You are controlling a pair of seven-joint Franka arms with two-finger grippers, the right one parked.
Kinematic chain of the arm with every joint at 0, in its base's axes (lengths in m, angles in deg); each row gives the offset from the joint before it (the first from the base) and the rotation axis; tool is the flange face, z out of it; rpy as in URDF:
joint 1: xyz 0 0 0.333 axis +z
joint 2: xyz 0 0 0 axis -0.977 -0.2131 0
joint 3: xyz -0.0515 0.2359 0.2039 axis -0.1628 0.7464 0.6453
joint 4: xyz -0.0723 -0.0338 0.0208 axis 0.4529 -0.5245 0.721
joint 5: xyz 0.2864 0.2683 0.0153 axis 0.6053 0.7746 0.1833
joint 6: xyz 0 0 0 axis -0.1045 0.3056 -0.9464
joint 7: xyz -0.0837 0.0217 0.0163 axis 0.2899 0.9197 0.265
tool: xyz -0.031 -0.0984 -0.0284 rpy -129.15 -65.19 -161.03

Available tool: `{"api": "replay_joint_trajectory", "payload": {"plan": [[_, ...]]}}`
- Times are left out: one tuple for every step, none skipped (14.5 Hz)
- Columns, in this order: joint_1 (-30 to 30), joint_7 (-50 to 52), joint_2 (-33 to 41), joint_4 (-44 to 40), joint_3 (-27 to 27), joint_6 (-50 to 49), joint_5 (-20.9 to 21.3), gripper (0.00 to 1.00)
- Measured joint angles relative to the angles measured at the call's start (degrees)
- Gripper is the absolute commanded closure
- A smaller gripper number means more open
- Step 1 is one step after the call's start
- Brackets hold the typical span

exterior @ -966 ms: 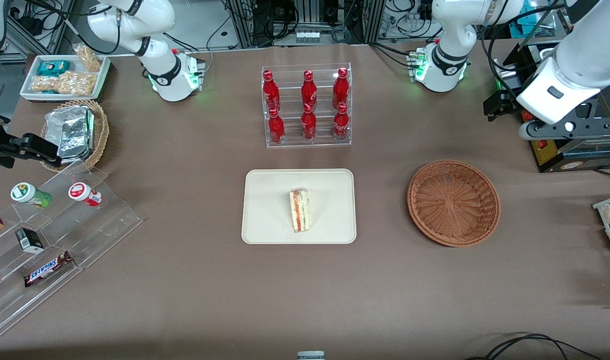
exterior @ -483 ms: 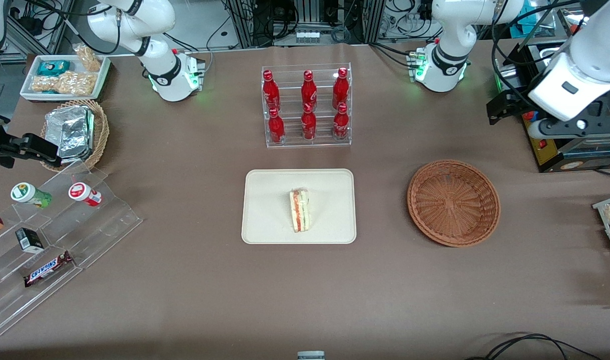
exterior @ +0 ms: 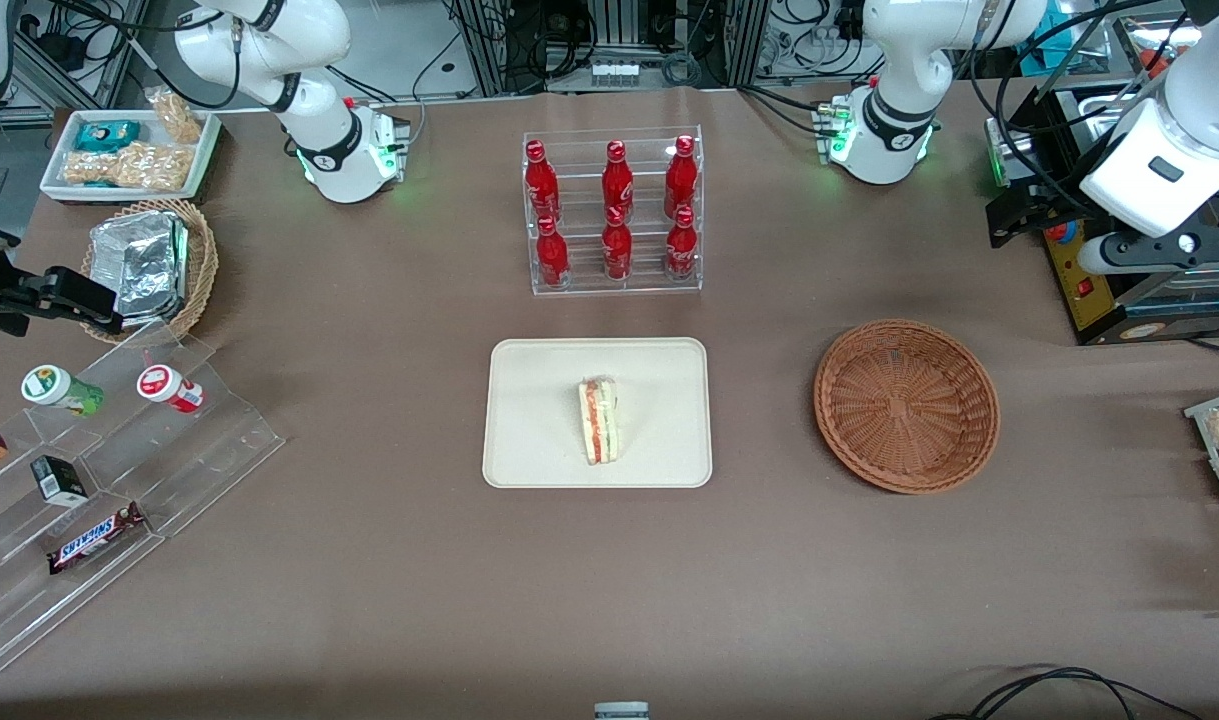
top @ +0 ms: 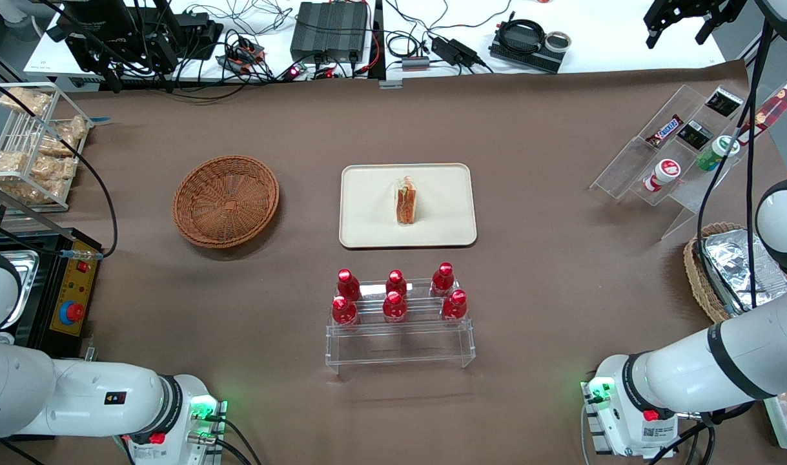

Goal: Place sandwich from basket to tray

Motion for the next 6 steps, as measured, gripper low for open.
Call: {"api": "replay_joint_trajectory", "payload": {"plan": [[0.0, 0.2, 0.0, 0.0, 0.0, 0.0, 0.0, 0.00], [0.0, 1.2, 0.0, 0.1, 0.0, 0.0, -0.1, 0.00], [0.0, 2.5, 0.0, 0.2, 0.0, 0.0, -0.3, 0.00], [0.0, 3.2, 0.0, 0.4, 0.0, 0.0, -0.4, 0.00], [0.0, 3.6, 0.0, 0.5, 0.0, 0.0, -0.4, 0.00], [0.0, 3.7, 0.0, 0.6, 0.0, 0.0, -0.4, 0.00]]}}
